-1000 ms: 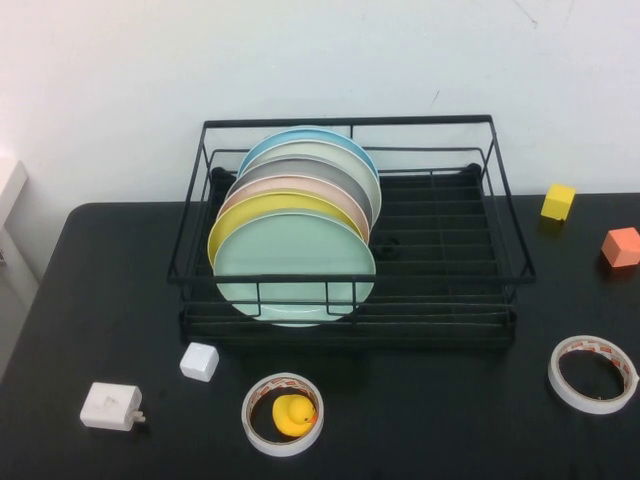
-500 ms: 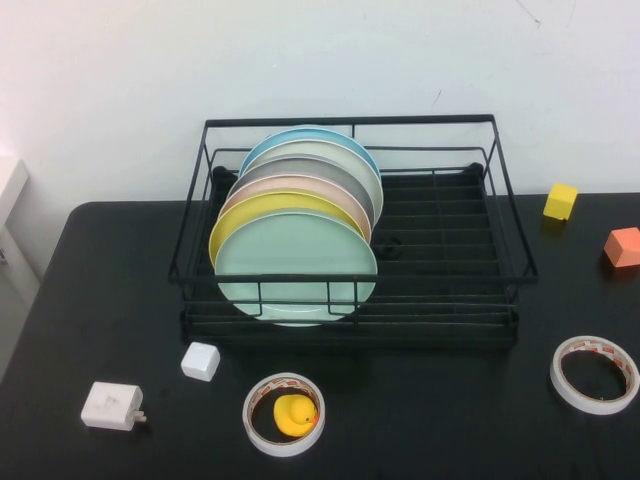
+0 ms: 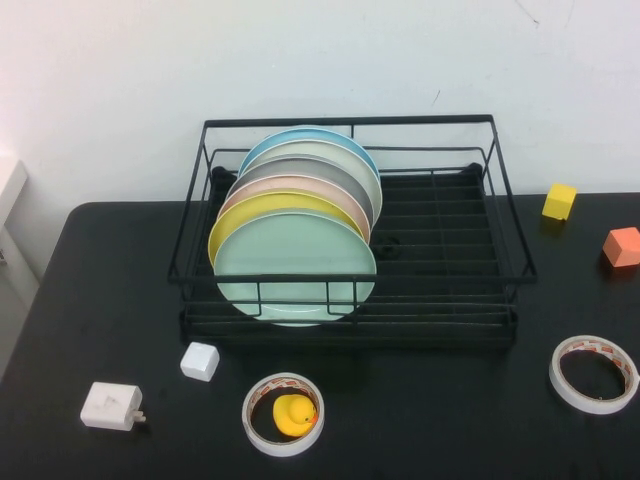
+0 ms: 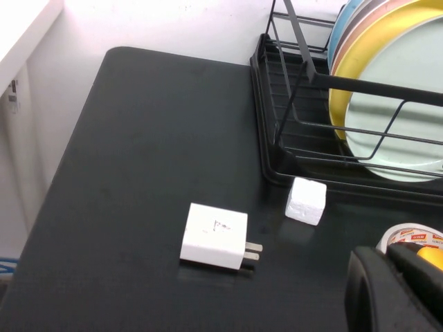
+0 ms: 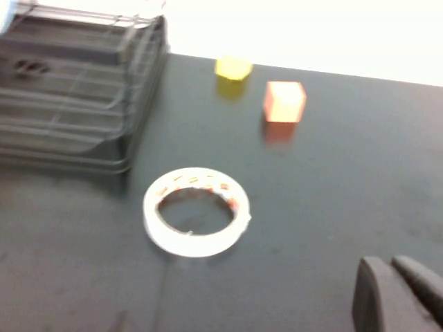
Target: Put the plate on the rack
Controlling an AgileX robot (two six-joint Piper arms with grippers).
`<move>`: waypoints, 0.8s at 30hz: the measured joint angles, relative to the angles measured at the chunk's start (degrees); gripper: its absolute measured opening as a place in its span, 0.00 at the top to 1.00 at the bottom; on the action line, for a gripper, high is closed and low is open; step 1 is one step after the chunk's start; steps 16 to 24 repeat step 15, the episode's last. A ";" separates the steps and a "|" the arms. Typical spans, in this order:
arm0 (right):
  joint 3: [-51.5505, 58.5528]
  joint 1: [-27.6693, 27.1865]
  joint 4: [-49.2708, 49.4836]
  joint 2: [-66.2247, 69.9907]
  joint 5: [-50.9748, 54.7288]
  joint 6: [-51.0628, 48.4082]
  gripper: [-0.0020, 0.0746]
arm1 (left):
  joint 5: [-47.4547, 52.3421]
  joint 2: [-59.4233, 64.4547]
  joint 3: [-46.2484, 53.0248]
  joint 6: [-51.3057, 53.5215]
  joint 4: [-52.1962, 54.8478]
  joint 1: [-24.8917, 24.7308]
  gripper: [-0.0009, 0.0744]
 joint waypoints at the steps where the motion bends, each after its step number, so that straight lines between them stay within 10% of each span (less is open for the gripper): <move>1: 0.11 0.00 -1.72 0.00 -0.43 2.08 0.98 | 0.00 0.00 0.00 0.00 0.00 0.00 0.99; 24: 0.32 0.00 -7.94 0.00 -1.61 7.32 0.98 | 0.00 0.00 0.00 0.00 0.00 0.00 0.99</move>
